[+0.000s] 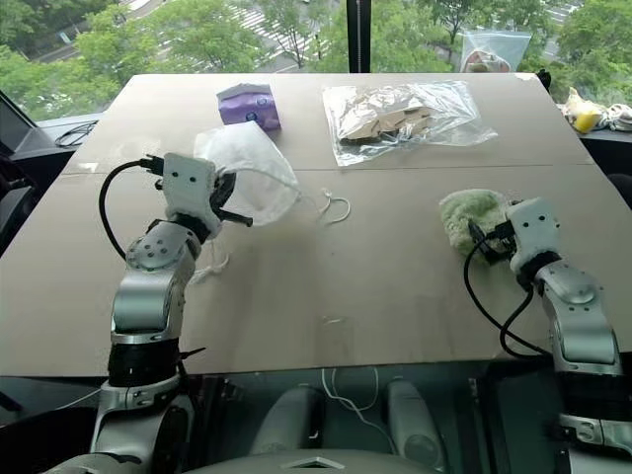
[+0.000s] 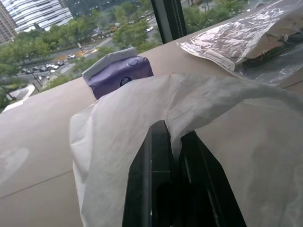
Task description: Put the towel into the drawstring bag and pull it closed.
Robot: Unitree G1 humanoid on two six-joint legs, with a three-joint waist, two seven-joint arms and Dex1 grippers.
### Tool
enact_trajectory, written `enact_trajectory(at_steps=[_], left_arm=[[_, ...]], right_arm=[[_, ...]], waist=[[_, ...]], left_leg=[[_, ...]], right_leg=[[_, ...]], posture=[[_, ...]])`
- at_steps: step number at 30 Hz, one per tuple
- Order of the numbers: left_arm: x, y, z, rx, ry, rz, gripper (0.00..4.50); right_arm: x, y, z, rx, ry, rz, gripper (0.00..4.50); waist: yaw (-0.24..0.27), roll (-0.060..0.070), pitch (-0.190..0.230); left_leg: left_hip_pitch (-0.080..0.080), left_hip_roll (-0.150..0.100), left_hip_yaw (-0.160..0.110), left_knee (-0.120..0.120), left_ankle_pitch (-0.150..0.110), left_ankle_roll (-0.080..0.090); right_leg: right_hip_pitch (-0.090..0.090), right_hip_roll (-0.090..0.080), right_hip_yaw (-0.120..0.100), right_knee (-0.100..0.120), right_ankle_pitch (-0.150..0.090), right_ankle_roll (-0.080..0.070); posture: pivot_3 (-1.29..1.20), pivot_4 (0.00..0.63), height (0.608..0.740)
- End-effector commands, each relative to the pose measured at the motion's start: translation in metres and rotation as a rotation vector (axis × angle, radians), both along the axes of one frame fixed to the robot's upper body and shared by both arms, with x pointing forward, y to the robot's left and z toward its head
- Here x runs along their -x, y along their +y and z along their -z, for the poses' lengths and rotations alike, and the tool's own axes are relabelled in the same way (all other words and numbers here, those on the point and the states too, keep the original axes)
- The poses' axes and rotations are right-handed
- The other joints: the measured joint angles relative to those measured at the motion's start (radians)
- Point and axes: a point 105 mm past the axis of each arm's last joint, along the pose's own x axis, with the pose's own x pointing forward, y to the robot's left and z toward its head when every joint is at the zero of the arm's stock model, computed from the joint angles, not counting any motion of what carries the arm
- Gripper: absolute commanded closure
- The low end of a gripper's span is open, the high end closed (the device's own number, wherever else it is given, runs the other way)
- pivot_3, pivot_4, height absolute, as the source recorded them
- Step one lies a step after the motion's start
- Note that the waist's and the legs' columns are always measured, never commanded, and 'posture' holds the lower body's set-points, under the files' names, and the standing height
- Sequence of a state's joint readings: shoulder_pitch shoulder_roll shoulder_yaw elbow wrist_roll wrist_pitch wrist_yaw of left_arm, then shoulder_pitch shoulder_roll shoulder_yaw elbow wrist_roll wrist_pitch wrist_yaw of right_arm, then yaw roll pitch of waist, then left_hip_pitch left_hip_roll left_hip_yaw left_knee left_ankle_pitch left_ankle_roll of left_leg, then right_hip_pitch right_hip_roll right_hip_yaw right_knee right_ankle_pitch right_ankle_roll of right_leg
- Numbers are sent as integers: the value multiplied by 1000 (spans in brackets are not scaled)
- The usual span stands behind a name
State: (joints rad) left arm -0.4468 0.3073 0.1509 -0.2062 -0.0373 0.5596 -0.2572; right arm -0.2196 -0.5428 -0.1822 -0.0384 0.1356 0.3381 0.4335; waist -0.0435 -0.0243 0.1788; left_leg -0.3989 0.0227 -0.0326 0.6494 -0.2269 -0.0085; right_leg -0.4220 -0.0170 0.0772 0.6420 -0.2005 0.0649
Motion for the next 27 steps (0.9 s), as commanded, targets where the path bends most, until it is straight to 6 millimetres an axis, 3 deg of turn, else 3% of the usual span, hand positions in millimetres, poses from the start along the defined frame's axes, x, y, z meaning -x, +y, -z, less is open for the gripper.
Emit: enact_trajectory(at_steps=[1,4,9,13,16,20,23,27], left_arm=[[1,2,-21,16,-56,-9,4411],[-1,3,-17,15,-42,-7,4411],[-2,2,-14,-1,-41,3,4411],[0,-3,-11,-9,-38,24,4411],[3,-6,-6,-12,-27,39,4411],[5,-7,-6,-24,-31,44,4411],[5,-6,-6,-27,-28,42,4411],[6,-7,-6,2,-13,44,4411]], right_arm=[[-2,-4,1,26,50,36,0],[-6,-9,14,35,123,101,0],[-14,-41,20,309,133,263,0],[-17,-52,28,340,144,360,0],[-14,-60,44,244,205,454,0],[-8,-61,70,-129,335,587,0],[-8,-47,81,-426,417,591,0],[-13,-19,79,-606,464,469,0]], waist=[[0,0,0],[0,0,0],[4,-1,0],[8,-3,-2],[6,-7,-4],[6,-15,-9],[6,-19,-12],[3,-19,-12]], left_leg=[[0,0,0,0,0,0],[0,0,0,0,0,0],[0,0,0,2,0,0],[1,-1,0,3,0,0],[3,-1,-1,3,0,0],[4,-1,-2,4,0,0],[6,-1,-2,5,0,0],[7,0,-2,4,0,0]], right_leg=[[0,0,0,0,0,0],[0,0,0,0,0,0],[1,0,0,0,-2,-3],[4,0,0,-1,-2,-4],[6,0,0,-2,-2,-4],[8,0,0,-2,-2,-4],[11,0,-1,-2,-2,-4],[11,0,-1,-2,-2,-4]], posture=[[0,150,740],[0,150,740],[0,150,740],[0,150,740],[0,150,740],[0,150,740],[0,150,740],[0,150,740]])
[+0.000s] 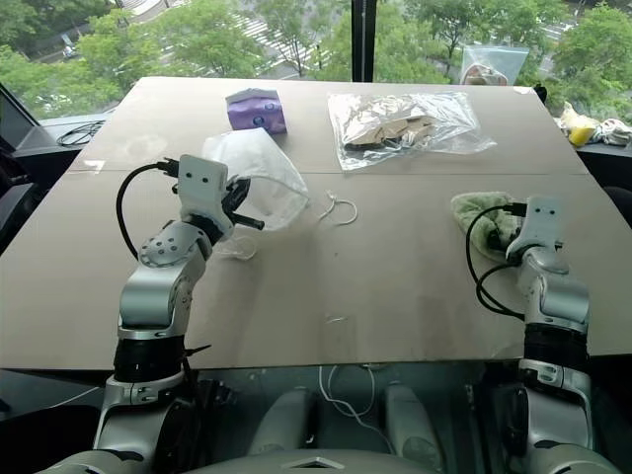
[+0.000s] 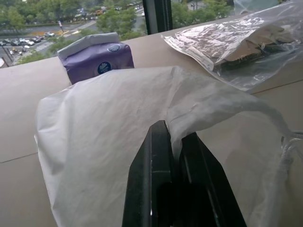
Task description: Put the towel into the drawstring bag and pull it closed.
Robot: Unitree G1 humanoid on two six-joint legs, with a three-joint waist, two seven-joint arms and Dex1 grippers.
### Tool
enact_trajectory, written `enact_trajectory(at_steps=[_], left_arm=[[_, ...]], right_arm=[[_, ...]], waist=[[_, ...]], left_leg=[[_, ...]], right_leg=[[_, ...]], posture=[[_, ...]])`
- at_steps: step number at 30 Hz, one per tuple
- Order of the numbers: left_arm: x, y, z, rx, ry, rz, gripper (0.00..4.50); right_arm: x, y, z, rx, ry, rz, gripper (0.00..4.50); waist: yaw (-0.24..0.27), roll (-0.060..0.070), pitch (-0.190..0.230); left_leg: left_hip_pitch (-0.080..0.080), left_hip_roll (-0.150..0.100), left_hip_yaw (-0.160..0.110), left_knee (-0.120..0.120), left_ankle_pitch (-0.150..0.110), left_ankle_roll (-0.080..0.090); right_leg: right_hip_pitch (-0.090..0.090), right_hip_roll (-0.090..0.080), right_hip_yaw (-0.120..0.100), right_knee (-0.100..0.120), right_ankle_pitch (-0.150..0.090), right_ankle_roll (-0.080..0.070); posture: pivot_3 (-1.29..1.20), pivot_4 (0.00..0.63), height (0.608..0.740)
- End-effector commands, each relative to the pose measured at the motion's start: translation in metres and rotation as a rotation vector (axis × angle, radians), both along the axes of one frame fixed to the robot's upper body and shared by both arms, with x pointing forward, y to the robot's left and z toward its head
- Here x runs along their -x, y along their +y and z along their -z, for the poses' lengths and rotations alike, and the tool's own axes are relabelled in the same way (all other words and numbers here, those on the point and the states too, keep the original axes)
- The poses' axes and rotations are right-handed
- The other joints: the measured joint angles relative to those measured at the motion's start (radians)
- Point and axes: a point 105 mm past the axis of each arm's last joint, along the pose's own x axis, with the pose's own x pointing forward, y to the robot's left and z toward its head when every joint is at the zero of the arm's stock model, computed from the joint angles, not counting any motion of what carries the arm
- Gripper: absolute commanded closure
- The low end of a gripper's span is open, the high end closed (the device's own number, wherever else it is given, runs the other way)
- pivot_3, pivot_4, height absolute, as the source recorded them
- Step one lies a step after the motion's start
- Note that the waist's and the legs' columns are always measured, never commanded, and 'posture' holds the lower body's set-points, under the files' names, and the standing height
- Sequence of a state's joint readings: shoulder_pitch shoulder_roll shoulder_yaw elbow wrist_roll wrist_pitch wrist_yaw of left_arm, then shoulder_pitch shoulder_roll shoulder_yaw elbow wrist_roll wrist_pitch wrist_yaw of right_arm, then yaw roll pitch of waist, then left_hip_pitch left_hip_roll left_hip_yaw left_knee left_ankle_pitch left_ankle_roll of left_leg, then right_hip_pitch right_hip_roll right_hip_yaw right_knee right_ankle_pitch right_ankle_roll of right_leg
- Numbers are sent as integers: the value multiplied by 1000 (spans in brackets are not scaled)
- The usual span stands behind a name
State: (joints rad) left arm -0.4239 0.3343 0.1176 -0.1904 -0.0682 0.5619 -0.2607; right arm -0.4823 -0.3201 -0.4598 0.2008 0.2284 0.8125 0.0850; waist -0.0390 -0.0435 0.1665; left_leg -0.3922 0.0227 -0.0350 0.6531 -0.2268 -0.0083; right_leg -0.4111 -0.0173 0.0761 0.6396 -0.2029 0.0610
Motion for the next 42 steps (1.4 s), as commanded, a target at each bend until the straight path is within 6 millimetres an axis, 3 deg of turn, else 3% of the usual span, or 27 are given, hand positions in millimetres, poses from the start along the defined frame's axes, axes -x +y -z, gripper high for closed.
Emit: enact_trajectory(at_steps=[1,4,7,15,18,24,26,31,34,37,39,42], left_arm=[[6,-7,-18,32,-52,26,4411],[8,-17,-16,81,-23,66,4411],[8,-24,-16,199,15,83,4411],[1,-21,-19,304,67,87,4411],[-2,-20,-20,319,76,88,4500],[-4,-23,-21,331,85,105,4500],[-4,-24,-20,344,93,113,4500],[-7,-29,-18,443,130,124,4500],[-6,-35,-15,532,170,145,4500],[-3,-42,-16,536,180,205,4500],[-3,-47,-20,535,179,244,4500],[-2,-56,-26,557,183,302,4500]], right_arm=[[9,32,29,-195,86,-114,0],[8,63,16,-308,21,-237,0],[10,80,9,-332,-10,-326,0],[15,93,7,-366,-13,-397,0],[12,92,6,-371,-29,-389,763],[9,94,-2,-384,-76,-394,3714],[8,95,-4,-398,-89,-400,4276],[10,109,-26,-479,-181,-478,4388],[20,134,-73,-645,-357,-639,4389],[40,158,-98,-731,-417,-815,4395],[59,178,-105,-745,-407,-957,4395],[79,197,-100,-726,-340,-1089,4395]], waist=[[-3,0,0],[-19,0,0],[-35,0,0],[-58,0,0],[-58,0,0],[-58,2,1],[-58,2,1],[-57,4,3],[-56,12,8],[-46,17,11],[-38,17,11],[-25,17,11]], left_leg=[[0,0,0,-1,0,0],[0,1,0,-4,0,0],[0,2,-1,-6,0,0],[2,4,-1,-7,0,0],[2,4,0,-7,0,0],[1,4,0,-8,0,0],[1,4,0,-8,0,0],[-1,3,0,-8,0,0],[-6,3,0,-9,0,0],[-8,2,0,-10,0,0],[-9,2,-1,-12,0,0],[-10,2,-1,-14,0,0]], right_leg=[[0,0,0,0,0,0],[-2,1,-1,0,0,0],[-3,2,-1,0,0,0],[-3,5,0,1,0,0],[-3,5,0,1,0,-1],[-4,5,0,0,0,0],[-5,4,1,0,0,0],[-6,4,1,-1,0,0],[-10,4,1,-1,0,0],[-12,4,1,-1,2,4],[-14,3,0,-2,2,4],[-14,3,0,-5,2,4]], posture=[[0,150,740],[0,150,740],[0,150,740],[0,150,740],[0,150,740],[0,150,740],[0,150,740],[0,150,740],[0,150,740],[0,150,740],[0,150,740],[0,150,740]])
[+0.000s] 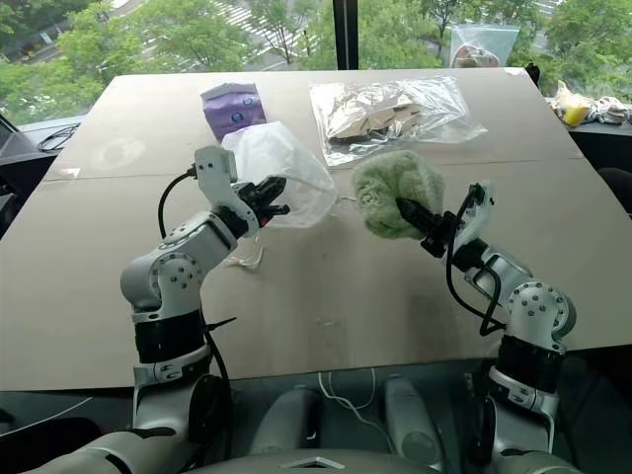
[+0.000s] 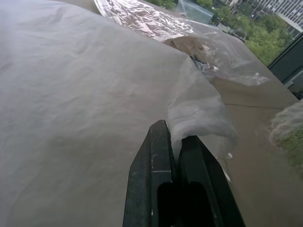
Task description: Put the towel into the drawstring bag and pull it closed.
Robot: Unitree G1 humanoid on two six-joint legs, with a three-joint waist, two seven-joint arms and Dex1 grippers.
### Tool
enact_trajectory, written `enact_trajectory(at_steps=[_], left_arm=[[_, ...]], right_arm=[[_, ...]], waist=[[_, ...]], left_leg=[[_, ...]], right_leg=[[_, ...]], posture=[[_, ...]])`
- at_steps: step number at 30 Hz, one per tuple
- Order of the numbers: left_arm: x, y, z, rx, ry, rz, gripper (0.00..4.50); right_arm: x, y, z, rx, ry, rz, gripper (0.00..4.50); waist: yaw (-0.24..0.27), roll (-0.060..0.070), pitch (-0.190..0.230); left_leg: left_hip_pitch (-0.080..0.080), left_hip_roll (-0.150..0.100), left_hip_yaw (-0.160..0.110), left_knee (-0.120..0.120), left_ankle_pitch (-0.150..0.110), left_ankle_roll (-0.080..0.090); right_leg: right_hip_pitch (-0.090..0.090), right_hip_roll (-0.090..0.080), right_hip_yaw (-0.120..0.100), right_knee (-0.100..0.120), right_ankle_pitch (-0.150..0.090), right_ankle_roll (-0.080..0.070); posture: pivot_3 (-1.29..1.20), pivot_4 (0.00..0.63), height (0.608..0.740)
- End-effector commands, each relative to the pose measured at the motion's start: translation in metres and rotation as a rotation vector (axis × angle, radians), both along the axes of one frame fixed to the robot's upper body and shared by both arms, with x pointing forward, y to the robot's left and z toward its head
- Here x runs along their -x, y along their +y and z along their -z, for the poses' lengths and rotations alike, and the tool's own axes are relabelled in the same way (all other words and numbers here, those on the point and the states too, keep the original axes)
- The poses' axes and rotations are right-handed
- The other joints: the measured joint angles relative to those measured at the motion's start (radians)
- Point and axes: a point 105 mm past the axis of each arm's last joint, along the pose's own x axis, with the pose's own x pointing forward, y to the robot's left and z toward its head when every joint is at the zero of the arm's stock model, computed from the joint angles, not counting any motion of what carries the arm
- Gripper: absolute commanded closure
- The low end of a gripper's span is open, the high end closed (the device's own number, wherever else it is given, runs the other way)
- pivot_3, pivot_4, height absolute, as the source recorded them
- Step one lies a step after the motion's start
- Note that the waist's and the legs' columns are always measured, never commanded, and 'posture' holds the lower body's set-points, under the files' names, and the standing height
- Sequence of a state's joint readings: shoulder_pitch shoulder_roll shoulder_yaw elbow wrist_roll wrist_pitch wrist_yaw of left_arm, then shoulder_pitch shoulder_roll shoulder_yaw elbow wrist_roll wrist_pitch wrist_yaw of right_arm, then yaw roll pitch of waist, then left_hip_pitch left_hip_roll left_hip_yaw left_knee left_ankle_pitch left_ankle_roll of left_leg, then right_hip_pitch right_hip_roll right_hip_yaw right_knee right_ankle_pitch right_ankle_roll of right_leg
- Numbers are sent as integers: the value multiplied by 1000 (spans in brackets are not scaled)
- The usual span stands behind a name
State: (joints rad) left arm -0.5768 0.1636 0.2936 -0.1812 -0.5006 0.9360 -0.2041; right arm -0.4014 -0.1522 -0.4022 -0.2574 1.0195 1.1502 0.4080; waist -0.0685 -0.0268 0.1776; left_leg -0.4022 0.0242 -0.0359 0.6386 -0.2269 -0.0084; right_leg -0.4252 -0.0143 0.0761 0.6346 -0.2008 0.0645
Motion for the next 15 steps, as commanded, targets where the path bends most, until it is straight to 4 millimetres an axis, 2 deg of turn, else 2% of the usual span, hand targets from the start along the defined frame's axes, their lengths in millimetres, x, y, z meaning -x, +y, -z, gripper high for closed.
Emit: enact_trajectory(at_steps=[1,7,11,15], left_arm=[[4,-15,-20,46,-55,98,4500],[11,-26,-28,169,-26,203,4500],[15,-26,-26,167,-3,224,4500],[22,-35,-22,169,16,277,4500]], right_arm=[[24,23,1,52,-30,-147,4395],[33,38,22,169,-1,-189,4395],[39,45,22,185,-20,-225,4395],[12,47,15,171,-25,-64,4395]], waist=[[6,0,0],[9,0,0],[9,0,0],[8,0,0]], left_leg=[[-1,0,0,0,0,0],[-6,-1,0,1,0,0],[-12,-1,-2,3,0,0],[-12,-1,-2,3,0,0]], right_leg=[[0,-1,-1,-1,0,0],[-2,-2,-1,-6,0,1],[-8,-2,-2,-5,1,2],[-8,-2,-3,-5,1,2]], posture=[[0,150,740],[0,150,740],[0,150,740],[0,150,740]])
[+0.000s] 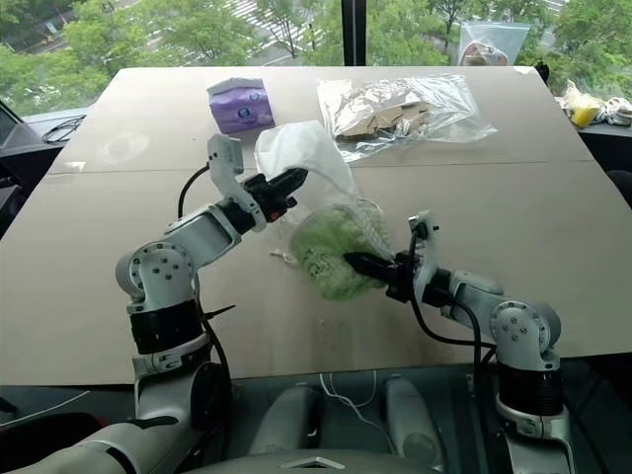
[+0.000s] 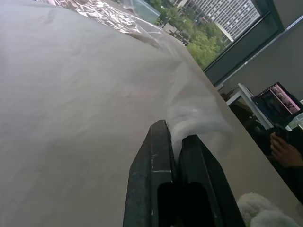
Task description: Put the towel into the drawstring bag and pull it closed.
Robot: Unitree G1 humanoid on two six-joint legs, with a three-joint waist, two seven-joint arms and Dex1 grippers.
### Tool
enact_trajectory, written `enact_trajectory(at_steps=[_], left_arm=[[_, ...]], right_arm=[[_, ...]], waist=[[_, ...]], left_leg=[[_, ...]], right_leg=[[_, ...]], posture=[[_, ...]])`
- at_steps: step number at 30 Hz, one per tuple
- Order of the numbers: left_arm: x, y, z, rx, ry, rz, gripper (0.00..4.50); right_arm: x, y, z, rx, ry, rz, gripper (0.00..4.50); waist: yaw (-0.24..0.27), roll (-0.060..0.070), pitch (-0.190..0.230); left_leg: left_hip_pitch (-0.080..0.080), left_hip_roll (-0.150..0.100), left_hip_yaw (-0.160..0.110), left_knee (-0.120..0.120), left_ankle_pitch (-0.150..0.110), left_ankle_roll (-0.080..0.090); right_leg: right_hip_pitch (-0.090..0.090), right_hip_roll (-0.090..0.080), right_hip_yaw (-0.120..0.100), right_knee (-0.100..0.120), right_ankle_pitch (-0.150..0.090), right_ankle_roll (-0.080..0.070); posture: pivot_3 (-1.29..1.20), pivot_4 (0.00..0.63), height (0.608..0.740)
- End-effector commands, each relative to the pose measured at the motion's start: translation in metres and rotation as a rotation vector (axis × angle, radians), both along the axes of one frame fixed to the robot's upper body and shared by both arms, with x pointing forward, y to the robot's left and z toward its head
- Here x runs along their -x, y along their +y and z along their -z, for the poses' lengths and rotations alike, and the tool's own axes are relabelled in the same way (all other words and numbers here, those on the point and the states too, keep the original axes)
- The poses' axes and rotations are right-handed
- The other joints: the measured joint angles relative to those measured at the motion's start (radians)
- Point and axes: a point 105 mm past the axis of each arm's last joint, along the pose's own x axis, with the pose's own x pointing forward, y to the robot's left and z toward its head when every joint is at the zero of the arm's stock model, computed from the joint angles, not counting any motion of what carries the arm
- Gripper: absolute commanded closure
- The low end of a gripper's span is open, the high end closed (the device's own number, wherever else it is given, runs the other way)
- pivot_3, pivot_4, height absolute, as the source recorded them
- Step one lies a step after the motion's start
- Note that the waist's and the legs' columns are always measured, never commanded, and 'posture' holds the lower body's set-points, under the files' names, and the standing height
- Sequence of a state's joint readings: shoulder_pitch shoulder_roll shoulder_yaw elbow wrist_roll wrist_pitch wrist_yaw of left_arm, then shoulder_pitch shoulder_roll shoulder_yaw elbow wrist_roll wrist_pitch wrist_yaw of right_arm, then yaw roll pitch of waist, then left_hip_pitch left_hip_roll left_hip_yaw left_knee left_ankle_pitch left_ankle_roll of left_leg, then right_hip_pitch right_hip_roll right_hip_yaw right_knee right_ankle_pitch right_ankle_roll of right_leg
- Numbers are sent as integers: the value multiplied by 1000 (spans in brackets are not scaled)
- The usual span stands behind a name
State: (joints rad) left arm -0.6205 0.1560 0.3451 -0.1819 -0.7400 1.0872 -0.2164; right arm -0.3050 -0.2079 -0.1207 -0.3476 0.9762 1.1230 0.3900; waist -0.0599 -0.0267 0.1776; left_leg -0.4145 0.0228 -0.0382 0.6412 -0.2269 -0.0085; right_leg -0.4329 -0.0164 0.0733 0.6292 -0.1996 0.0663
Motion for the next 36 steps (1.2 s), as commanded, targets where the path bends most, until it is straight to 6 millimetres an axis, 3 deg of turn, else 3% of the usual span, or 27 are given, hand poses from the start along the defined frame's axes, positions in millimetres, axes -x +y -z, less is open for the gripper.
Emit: enact_trajectory(at_steps=[1,5,10,14,19,23,29,33,36], left_arm=[[12,-11,-8,9,-36,76,4500],[17,-15,-3,2,-26,102,4500],[19,-21,0,17,-11,113,4500],[14,-23,0,15,-10,85,4500],[-1,-22,-14,107,-14,-2,4500],[-1,-25,-12,110,-8,-5,4500],[10,-34,-10,108,-14,62,4500],[18,-37,-10,104,-19,110,4500],[21,-36,-10,103,-18,120,4500]], right_arm=[[-29,-3,-22,-72,-57,180,4395],[-55,-16,-24,-206,27,377,4395],[-61,-6,-13,-242,138,432,4395],[-49,14,0,-113,127,343,4395],[-9,42,-6,-64,49,49,4395],[3,49,-8,-43,12,-36,4395],[-15,55,-10,-17,3,28,4395],[-46,48,-12,-82,67,214,4395],[-68,36,-21,-223,138,350,4395]], waist=[[0,0,0],[6,0,0],[17,0,0],[17,0,0],[19,0,0],[16,0,0],[16,0,0],[16,0,0],[18,0,0]], left_leg=[[0,0,0,0,0,0],[0,0,0,1,0,0],[-1,0,0,1,0,0],[-1,0,0,1,0,0],[-1,0,0,2,0,0],[-1,0,-1,2,0,0],[-1,0,-1,4,0,0],[-1,0,-1,5,0,0],[-1,0,-1,6,0,0]], right_leg=[[0,0,0,0,0,0],[0,0,0,1,0,0],[0,0,0,1,2,-4],[0,-1,0,1,2,-4],[0,0,-1,1,2,-4],[0,0,-1,1,2,-4],[0,0,-1,3,2,-4],[0,0,-1,4,2,-4],[0,0,-1,6,2,-4]], posture=[[0,150,740],[0,150,740],[0,150,740],[0,150,740],[0,150,740],[0,150,740],[0,150,740],[0,150,740],[0,150,740]])
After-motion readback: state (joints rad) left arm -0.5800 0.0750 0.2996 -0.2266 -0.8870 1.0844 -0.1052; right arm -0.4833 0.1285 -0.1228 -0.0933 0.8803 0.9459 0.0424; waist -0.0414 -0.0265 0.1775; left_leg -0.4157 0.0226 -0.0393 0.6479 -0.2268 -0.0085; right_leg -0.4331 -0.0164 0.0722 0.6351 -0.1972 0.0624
